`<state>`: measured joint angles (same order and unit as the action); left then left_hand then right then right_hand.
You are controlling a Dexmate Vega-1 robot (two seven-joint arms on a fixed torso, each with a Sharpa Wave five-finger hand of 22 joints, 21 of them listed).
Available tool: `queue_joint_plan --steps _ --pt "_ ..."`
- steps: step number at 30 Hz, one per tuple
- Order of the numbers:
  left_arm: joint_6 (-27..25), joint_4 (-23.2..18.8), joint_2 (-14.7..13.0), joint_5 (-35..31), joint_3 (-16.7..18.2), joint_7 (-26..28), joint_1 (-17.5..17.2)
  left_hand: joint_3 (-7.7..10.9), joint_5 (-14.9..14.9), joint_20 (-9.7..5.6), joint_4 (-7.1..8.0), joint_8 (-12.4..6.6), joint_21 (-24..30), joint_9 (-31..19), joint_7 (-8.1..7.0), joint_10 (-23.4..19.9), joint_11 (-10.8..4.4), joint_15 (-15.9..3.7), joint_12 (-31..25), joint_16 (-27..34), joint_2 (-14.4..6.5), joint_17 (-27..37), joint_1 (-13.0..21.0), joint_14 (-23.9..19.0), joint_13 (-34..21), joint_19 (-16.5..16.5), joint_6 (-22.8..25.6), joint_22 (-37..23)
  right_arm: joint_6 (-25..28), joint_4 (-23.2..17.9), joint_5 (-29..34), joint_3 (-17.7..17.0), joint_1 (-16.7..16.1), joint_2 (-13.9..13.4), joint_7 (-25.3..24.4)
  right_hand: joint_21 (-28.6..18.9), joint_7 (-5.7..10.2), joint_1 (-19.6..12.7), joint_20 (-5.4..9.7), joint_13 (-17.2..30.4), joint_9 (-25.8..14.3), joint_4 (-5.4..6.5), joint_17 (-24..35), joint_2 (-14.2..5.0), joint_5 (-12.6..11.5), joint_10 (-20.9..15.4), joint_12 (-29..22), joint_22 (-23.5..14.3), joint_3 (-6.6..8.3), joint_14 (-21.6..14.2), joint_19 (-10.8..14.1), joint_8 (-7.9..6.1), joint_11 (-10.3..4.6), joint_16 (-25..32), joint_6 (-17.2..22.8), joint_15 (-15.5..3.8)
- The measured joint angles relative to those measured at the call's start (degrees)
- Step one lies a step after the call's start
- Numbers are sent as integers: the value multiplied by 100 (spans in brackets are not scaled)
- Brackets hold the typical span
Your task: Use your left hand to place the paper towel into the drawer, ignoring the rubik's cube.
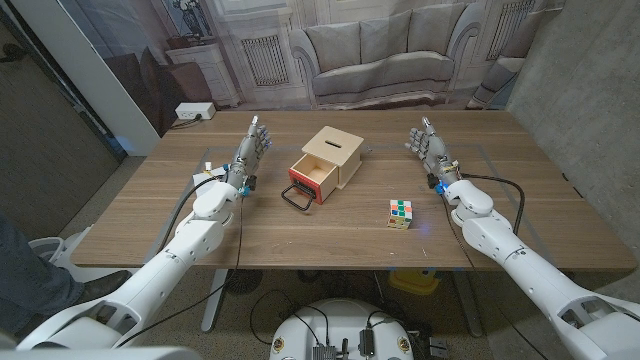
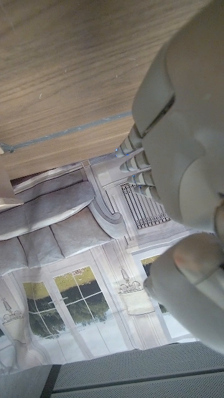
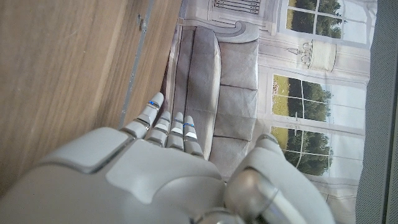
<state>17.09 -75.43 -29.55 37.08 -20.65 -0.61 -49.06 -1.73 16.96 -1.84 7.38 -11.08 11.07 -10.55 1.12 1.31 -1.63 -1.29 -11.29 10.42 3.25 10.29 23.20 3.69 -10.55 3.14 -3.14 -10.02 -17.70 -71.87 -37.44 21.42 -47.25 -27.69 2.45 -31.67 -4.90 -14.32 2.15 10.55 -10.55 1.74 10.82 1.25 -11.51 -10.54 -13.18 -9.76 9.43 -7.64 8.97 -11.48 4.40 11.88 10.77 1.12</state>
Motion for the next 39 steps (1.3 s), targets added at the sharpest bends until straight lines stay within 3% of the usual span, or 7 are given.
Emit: queue_joint_plan --steps 19,39 --pt "137 -73 6 -19 23 11 -138 57 63 1 -58 -67 44 1 25 -150 -3 54 -41 45 -161 -17 221 -96 1 -46 176 1 -212 236 -75 -5 -38 152 71 0 30 -7 18 -1 1 0 -1 -7 0 1 0 1 -1 -19 18 0 -1 -1 30 20" --pt "288 -650 -279 -417 185 557 -538 156 85 -11 -194 -133 96 2 -9 -477 -84 -13 -131 89 -301 -17 468 -439 2 -362 484 1 -177 116 -100 -62 -154 82 -32 84 9 -51 -13 -2 1 -1 -2 -51 0 -133 1 2 -1 -51 48 0 30 -1 51 52"
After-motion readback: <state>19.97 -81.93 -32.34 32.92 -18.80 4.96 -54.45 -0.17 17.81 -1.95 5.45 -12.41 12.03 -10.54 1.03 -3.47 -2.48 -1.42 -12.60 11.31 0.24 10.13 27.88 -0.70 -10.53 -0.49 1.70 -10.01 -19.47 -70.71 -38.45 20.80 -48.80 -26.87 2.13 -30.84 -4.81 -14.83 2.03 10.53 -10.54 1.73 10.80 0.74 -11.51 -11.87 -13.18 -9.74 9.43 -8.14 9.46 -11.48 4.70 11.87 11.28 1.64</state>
